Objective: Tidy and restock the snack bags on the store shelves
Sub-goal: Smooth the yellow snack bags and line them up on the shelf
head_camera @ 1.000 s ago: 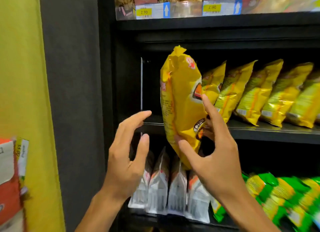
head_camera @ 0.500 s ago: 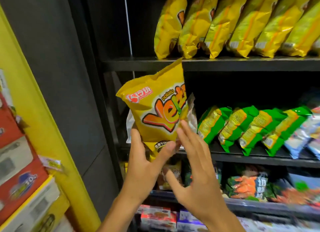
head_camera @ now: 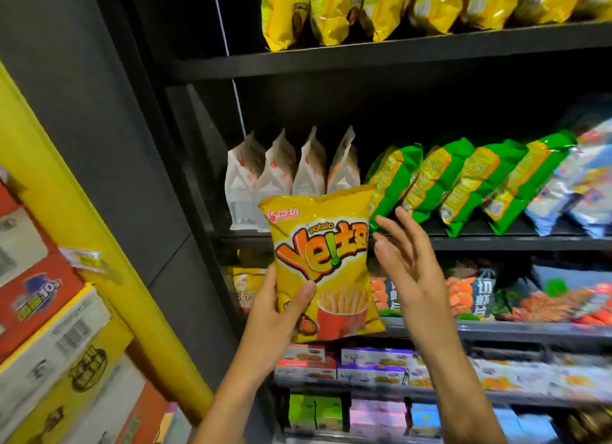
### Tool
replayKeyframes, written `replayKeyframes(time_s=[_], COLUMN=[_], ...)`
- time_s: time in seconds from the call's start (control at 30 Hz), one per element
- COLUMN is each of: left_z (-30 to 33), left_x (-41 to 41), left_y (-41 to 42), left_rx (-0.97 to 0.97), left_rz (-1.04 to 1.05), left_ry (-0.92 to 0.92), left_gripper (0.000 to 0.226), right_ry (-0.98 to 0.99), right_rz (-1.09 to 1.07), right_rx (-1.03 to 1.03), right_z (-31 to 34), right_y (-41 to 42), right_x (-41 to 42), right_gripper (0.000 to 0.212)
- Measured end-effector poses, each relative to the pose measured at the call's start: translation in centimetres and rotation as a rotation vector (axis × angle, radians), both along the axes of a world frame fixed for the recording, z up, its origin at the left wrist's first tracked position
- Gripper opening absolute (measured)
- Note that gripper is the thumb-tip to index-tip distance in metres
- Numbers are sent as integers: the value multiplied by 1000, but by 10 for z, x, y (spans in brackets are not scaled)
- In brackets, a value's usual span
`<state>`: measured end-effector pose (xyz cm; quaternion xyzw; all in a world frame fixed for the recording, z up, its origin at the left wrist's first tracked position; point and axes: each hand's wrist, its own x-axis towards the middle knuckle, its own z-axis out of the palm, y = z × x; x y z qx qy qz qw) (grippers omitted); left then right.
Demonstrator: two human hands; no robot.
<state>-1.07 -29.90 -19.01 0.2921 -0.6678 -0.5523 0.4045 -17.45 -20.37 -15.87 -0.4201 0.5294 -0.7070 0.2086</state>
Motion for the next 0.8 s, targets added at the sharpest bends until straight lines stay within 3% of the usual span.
replayKeyframes(time_s=[0.07, 0.17, 0.33, 0.4, 0.53, 0.63, 0.8], left_z=[-7, -11, -1, 9, 15, 13, 8], left_x=[-2, -6, -10, -12, -20, -21, -18], left_y=[6, 12, 6, 5, 7, 8, 6], left_rx=[32, 56, 94, 94, 85, 81, 3], left_rz=[-81, -194, -155, -118, -1, 20, -40], left_ry=[-22, -44, 84, 132, 183, 218, 180], left_gripper=[47, 54, 105, 96, 41, 37, 34], right_ry=[-75, -120, -170, -145, -131, -138, -61], right_rz=[68, 61, 38, 56, 113, 173, 14], right_rx=[37, 18, -15, -6, -13, -28, -15], right_z=[-1, -6, -21, -25, -32, -31, -25], right_y=[1, 6, 14, 13, 11, 13, 15], right_x=[-3, -5, -9, -7, -5, -8, -19], right_gripper=[66, 46, 39, 38, 46, 51, 26])
